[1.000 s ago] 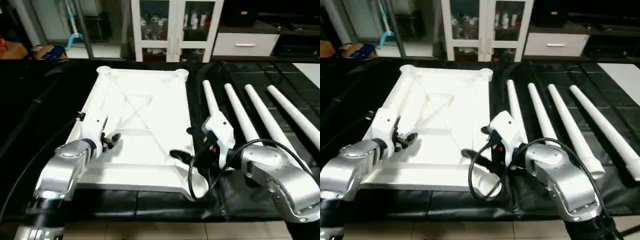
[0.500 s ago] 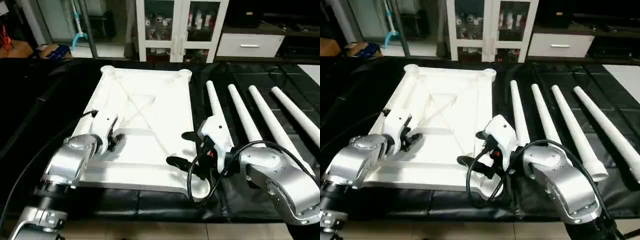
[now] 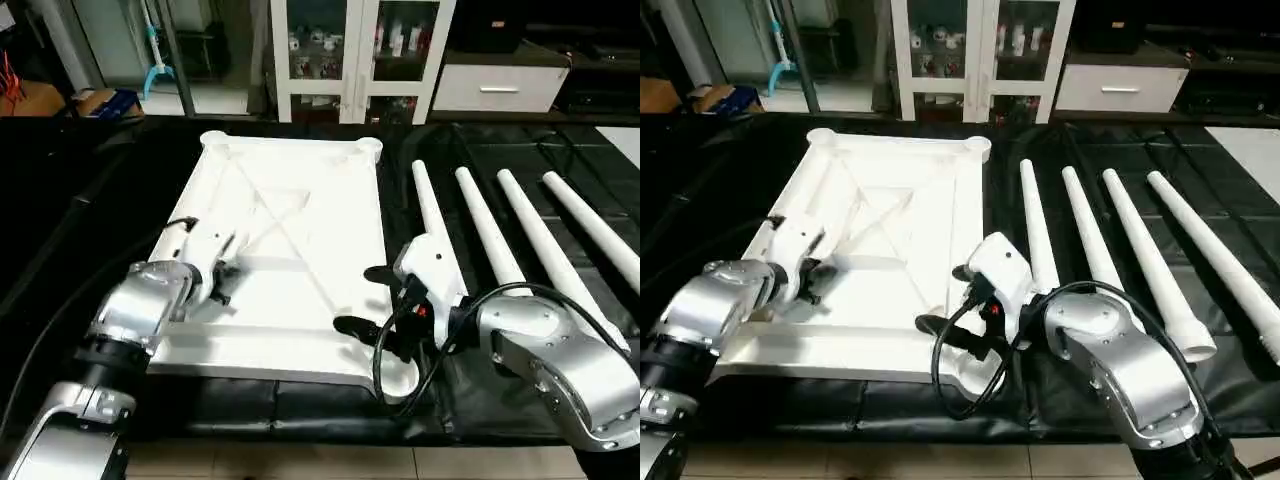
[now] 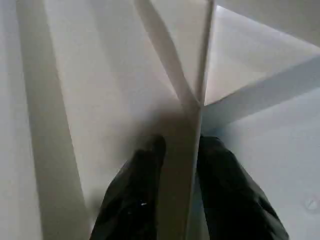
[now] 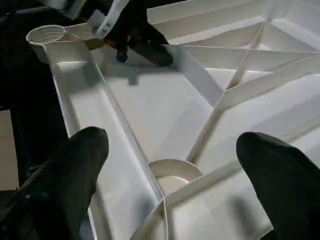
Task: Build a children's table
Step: Move to table
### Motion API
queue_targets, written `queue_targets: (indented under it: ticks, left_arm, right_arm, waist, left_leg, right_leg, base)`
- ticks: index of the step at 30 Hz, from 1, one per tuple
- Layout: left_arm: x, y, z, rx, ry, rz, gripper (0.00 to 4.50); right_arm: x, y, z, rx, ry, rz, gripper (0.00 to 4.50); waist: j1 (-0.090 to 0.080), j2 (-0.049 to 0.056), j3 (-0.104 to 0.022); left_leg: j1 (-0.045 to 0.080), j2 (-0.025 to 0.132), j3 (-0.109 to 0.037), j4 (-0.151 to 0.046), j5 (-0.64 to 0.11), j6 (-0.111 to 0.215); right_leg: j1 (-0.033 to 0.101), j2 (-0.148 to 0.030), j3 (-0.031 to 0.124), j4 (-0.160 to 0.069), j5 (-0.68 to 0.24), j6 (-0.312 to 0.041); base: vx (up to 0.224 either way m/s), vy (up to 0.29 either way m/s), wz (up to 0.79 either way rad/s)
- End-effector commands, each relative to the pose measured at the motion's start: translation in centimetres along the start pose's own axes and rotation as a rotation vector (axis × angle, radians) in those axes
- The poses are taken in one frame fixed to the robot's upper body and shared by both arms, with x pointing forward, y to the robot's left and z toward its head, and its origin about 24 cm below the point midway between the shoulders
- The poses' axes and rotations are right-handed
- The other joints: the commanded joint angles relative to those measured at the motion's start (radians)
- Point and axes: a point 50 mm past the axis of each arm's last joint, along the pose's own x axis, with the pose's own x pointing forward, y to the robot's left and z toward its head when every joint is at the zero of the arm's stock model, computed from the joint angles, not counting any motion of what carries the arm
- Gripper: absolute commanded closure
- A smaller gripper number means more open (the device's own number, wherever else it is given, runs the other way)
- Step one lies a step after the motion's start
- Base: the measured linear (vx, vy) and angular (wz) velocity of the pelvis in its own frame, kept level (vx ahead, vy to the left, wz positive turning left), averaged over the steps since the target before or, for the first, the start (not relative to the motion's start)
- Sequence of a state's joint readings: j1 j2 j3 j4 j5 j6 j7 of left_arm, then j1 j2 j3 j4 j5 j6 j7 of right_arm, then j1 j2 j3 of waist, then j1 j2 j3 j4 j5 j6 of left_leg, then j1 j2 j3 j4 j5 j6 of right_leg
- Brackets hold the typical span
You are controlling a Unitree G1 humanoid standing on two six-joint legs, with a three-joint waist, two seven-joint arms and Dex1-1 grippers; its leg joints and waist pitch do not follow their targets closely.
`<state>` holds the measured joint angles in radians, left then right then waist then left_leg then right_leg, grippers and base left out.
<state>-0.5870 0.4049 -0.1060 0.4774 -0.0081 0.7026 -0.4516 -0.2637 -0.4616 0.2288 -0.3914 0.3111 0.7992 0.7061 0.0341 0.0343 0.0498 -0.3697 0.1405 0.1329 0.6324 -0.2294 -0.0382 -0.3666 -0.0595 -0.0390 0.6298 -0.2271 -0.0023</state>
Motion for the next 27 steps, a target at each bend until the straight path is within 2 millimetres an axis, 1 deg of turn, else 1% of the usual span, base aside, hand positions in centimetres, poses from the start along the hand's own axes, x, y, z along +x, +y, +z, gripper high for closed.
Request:
queue_targets:
  ticks: [1,2,3,4,6,7,8,9,10,11,13,14,15,17,19,20,21,22,24,25,27]
  left_arm:
    - [-0.2,1.1,0.4,-0.064,-0.016,0.057,3.53]
    - [-0.2,1.1,0.4,-0.064,-0.016,0.057,3.53]
    - [-0.1,1.3,0.4,-0.081,-0.016,0.071,3.58]
    - [-0.1,1.4,0.3,-0.082,-0.014,0.073,3.58]
    - [-0.1,1.5,0.1,-0.101,-0.006,0.083,3.86]
    - [-0.1,1.8,-0.1,-0.119,0.002,0.108,3.92]
    - [-0.1,1.8,-0.1,-0.119,0.002,0.108,3.95]
    - [-0.2,2.1,-0.2,-0.131,0.005,0.125,4.04]
    - [-0.2,2.3,-0.3,-0.139,0.007,0.136,4.04]
    - [-0.4,3.0,-0.4,-0.184,-0.002,0.186,4.13]
    - [-0.5,3.8,-0.6,-0.205,-0.008,0.238,4.26]
    - [-0.5,3.8,-0.6,-0.205,-0.008,0.238,4.3]
    - [-0.8,4.5,-0.6,-0.237,-0.023,0.287,4.35]
    - [-1.1,5.4,-0.8,-0.256,-0.034,0.337,4.45]
    - [-1.5,6.2,-1.0,-0.265,-0.039,0.375,4.45]
    - [-1.6,6.3,-1.0,-0.265,-0.039,0.383,4.45]
    - [-1.7,6.4,-1.1,-0.272,-0.039,0.388,4.45]
    - [-1.8,6.6,-1.1,-0.27,-0.036,0.398,4.45]
    - [-2.0,7.0,-1.4,-0.278,-0.032,0.428,4.45]
    - [-2.1,7.3,-1.6,-0.271,-0.028,0.452,4.45]
    - [-2.2,7.5,-1.8,-0.26,-0.024,0.472,4.45]
  right_arm:
    - [0.0,0.4,0.4,-0.019,-0.008,0.008,0.0]
    - [0.0,0.4,0.4,-0.019,-0.008,0.008,0.0]
    - [0.1,0.5,0.4,-0.02,-0.007,0.009,0.0]
    - [0.1,0.5,0.4,-0.021,-0.007,0.009,0.0]
    - [0.1,0.5,0.4,-0.021,-0.008,0.01,0.0]
    - [0.2,0.5,0.3,-0.024,-0.005,0.007,0.0]
    - [0.2,0.5,0.3,-0.024,-0.005,0.007,0.0]
    - [0.2,0.5,0.3,-0.025,-0.004,0.006,0.0]
    - [0.2,0.5,0.3,-0.026,-0.004,0.005,0.0]
    - [0.2,0.5,0.3,-0.028,-0.004,0.002,0.0]
    - [0.3,0.5,0.3,-0.028,-0.006,0.0,0.0]
    - [0.3,0.5,0.3,-0.028,-0.006,0.0,0.0]
    - [0.3,0.5,0.3,-0.033,-0.003,-0.003,0.0]
    - [0.3,0.5,0.3,-0.034,-0.002,-0.006,0.0]
    - [0.3,0.5,0.3,-0.036,-0.001,-0.008,0.0]
    - [0.3,0.5,0.3,-0.037,-0.001,-0.008,0.0]
    - [0.3,0.5,0.3,-0.039,0.0,-0.009,0.0]
    - [0.4,0.5,0.3,-0.04,0.0,-0.01,0.0]
    - [0.5,0.3,0.3,-0.046,0.003,-0.023,0.0]
    - [0.5,0.2,0.3,-0.046,0.0,-0.032,0.0]
    - [0.6,0.1,0.4,-0.046,-0.004,-0.041,0.0]
  waist:
    - [0.001,0.008,-0.052]
    - [0.001,0.009,-0.052]
    - [0.0,0.006,-0.052]
    - [0.0,0.007,-0.052]
    - [-0.001,0.008,-0.052]
    - [-0.001,0.005,-0.051]
    - [-0.001,0.006,-0.051]
    - [-0.002,0.005,-0.049]
    - [-0.003,0.002,-0.048]
    - [-0.003,0.005,-0.048]
    - [-0.01,0.003,-0.047]
    - [-0.012,0.003,-0.046]
    - [-0.015,0.001,-0.047]
    - [-0.02,0.0,-0.049]
    - [-0.024,-0.001,-0.051]
    - [-0.024,0.0,-0.055]
    - [-0.023,0.002,-0.056]
    - [-0.021,0.0,-0.058]
    - [-0.015,0.002,-0.06]
    - [-0.014,0.003,-0.061]
    - [-0.008,-0.002,-0.062]
  left_leg:
    - [0.013,0.08,-0.029,-0.097,-0.135,-0.016]
    - [0.013,0.081,-0.029,-0.097,-0.135,-0.016]
    - [0.011,0.081,-0.03,-0.098,-0.135,-0.015]
    - [0.012,0.081,-0.03,-0.098,-0.132,-0.013]
    - [0.011,0.082,-0.03,-0.098,-0.129,-0.012]
    - [0.011,0.082,-0.029,-0.098,-0.129,-0.011]
    - [0.011,0.082,-0.03,-0.098,-0.13,-0.011]
    - [0.011,0.082,-0.029,-0.1,-0.143,-0.013]
    - [0.011,0.081,-0.028,-0.1,-0.156,-0.014]
    - [0.01,0.081,-0.029,-0.101,-0.158,-0.015]
    - [0.004,0.079,-0.031,-0.102,-0.16,-0.014]
    - [0.005,0.079,-0.032,-0.102,-0.163,-0.015]
    - [0.008,0.08,-0.031,-0.101,-0.166,-0.013]
    - [0.006,0.078,-0.03,-0.098,-0.142,-0.005]
    - [0.002,0.077,-0.028,-0.096,-0.107,0.011]
    - [0.004,0.078,-0.026,-0.092,-0.086,0.018]
    - [0.006,0.079,-0.026,-0.091,-0.072,0.021]
    - [0.006,0.08,-0.024,-0.089,-0.04,0.032]
    - [0.006,0.081,-0.023,-0.086,0.0,0.049]
    - [0.007,0.081,-0.022,-0.085,0.007,0.051]
    - [0.008,0.082,-0.019,-0.084,0.021,0.063]
  right_leg:
    - [0.04,-0.095,0.054,-0.068,0.018,-0.267]
    - [0.04,-0.095,0.054,-0.068,0.019,-0.267]
    - [0.041,-0.095,0.054,-0.069,0.019,-0.266]
    - [0.04,-0.095,0.055,-0.069,0.02,-0.265]
    - [0.041,-0.096,0.055,-0.069,0.024,-0.265]
    - [0.04,-0.096,0.055,-0.069,0.022,-0.265]
    - [0.04,-0.096,0.055,-0.069,0.018,-0.266]
    - [0.039,-0.096,0.056,-0.071,-0.002,-0.265]
    - [0.039,-0.096,0.056,-0.074,-0.024,-0.263]
    - [0.04,-0.096,0.056,-0.073,-0.033,-0.261]
    - [0.044,-0.097,0.055,-0.076,-0.054,-0.25]
    - [0.044,-0.097,0.055,-0.076,-0.062,-0.248]
    - [0.041,-0.096,0.055,-0.078,-0.068,-0.247]
    - [0.042,-0.096,0.056,-0.076,-0.041,-0.251]
    - [0.044,-0.095,0.055,-0.073,0.001,-0.255]
    - [0.043,-0.094,0.054,-0.07,0.025,-0.257]
    - [0.042,-0.094,0.054,-0.068,0.047,-0.26]
    - [0.04,-0.093,0.053,-0.064,0.093,-0.268]
    - [0.039,-0.092,0.051,-0.059,0.148,-0.279]
    - [0.038,-0.092,0.05,-0.057,0.164,-0.282]
    - [0.036,-0.092,0.049,-0.056,0.188,-0.288]
  base:
    - [0.0,0.0,0.0]
    - [0.0,0.0,0.0]
    - [0.0,0.0,0.0]
    - [0.0,0.0,0.0]
    - [0.0,0.0,0.0]
    - [0.0,0.0,0.0]
    - [0.0,0.0,0.0]
    - [0.0,0.0,0.0]
    - [0.0,0.0,0.0]
    - [0.0,0.0,0.0]
    - [0.0,0.0,0.0]
    - [0.0,0.0,0.0]
    - [0.0,0.0,0.0]
    - [0.0,0.0,0.0]
    - [0.0,0.0,0.0]
    - [0.0,0.0,0.0]
    - [0.0,0.0,0.0]
    - [0.0,0.0,0.0]
    - [0.0,0.0,0.0]
    - [0.0,0.0,0.0]
    - [0.0,0.0,0.0]
